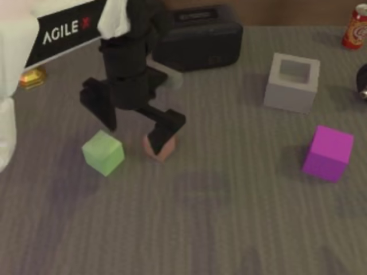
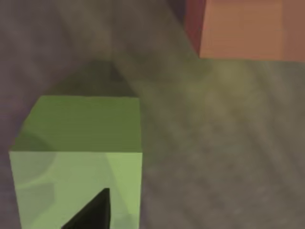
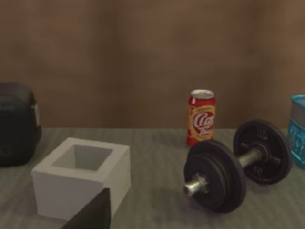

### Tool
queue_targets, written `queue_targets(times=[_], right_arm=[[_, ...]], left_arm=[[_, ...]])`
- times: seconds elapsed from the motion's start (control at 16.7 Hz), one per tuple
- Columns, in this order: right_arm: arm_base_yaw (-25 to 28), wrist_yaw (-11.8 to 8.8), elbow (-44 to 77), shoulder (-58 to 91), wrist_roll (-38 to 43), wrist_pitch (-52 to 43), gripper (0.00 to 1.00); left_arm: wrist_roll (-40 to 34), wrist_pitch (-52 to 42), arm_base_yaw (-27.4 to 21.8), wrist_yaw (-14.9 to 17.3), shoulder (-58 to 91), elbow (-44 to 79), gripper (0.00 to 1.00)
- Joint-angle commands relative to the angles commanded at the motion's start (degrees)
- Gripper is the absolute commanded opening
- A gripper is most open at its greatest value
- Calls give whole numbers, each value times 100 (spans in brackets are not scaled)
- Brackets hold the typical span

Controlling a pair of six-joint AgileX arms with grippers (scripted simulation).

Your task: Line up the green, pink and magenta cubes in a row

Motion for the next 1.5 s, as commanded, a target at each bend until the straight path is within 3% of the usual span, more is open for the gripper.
queue_targets(times=[0.24,0.6,0.84,1.2,1.5], right_arm=[[0,0,0,0,0,0,100],[0,0,0,0,0,0,100],[0,0,0,0,0,0,100],[0,0,0,0,0,0,100],[0,0,0,0,0,0,100]], left_arm=[[34,28,-127,-189,641,1043,100],[38,61,-146,-229,738,1212,100],[53,289,-129,-228,779,1004,100],[51,1633,-135,-224,1165,101,100],[51,1765,-138,-223,1222,-7,100]])
